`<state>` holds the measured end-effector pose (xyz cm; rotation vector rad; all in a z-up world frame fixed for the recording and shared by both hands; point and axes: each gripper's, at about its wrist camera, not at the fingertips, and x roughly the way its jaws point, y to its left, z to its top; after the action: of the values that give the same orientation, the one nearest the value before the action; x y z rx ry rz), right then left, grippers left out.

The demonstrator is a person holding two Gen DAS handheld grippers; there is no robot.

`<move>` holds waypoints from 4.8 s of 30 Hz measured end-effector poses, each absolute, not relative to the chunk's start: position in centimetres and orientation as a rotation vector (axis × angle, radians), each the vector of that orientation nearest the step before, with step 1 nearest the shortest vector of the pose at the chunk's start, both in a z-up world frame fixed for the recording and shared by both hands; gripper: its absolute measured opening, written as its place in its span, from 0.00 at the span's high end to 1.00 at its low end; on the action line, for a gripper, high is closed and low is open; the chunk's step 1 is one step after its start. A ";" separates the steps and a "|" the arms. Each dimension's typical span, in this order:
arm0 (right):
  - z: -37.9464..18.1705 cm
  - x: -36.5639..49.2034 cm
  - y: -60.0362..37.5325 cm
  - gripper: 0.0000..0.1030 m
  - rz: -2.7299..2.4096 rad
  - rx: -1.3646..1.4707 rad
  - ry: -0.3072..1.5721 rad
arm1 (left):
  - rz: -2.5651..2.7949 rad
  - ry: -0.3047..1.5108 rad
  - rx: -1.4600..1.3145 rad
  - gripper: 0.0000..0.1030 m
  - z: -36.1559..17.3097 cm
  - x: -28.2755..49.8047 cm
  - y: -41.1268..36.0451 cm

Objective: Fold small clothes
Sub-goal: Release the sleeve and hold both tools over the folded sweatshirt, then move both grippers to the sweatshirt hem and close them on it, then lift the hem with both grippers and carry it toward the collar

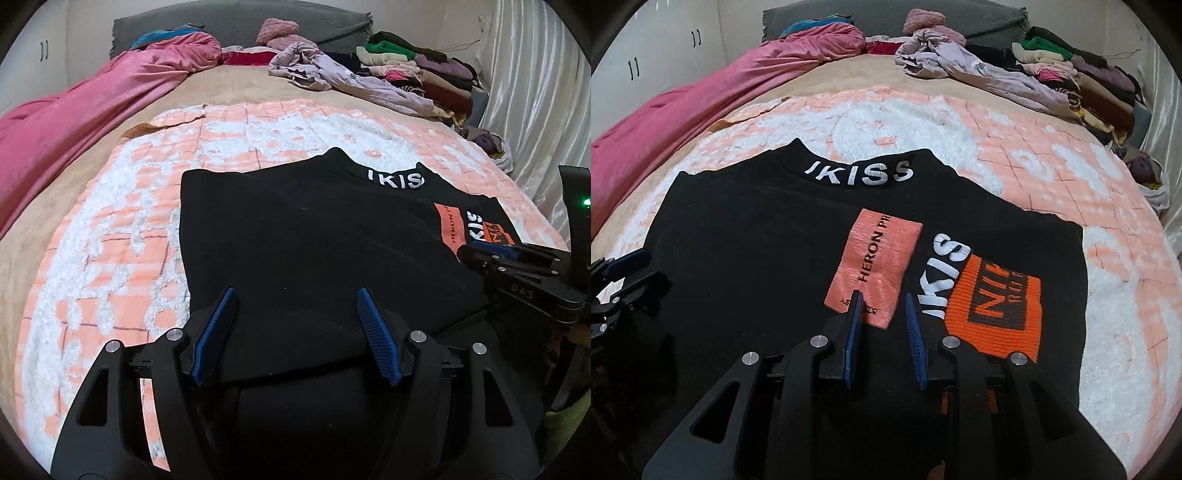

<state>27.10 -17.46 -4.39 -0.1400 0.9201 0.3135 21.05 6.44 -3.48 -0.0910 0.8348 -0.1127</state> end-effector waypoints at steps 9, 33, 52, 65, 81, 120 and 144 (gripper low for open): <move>-3.9 26.4 -17.0 0.70 0.297 -0.160 0.906 | -0.117 0.812 -0.111 0.42 -3.0 20.6 6.8; -2.5 24.0 -16.3 0.44 0.307 -0.124 0.876 | -0.063 0.772 -0.150 0.24 -1.0 18.6 8.9; -0.1 21.4 -17.2 0.11 0.262 -0.113 0.807 | -0.017 0.747 -0.143 0.09 0.1 17.0 9.2; 2.0 17.6 -20.9 0.10 0.236 -0.097 0.760 | 0.006 0.732 -0.130 0.09 0.1 12.9 10.4; -0.3 11.4 -25.2 0.10 0.209 -0.102 0.825 | -0.012 0.842 -0.156 0.09 -3.0 6.5 11.9; -4.7 -0.9 -33.6 0.88 0.270 0.036 1.024 | -0.118 1.020 -0.242 0.73 -5.6 -2.9 11.1; -0.9 1.6 -36.8 0.92 0.427 0.287 0.927 | -0.194 0.902 -0.351 0.98 -0.8 -0.4 12.2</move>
<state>1.61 -36.79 -0.91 0.2871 0.9271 0.4273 -0.38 12.22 -0.83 -0.3507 0.9020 -0.1944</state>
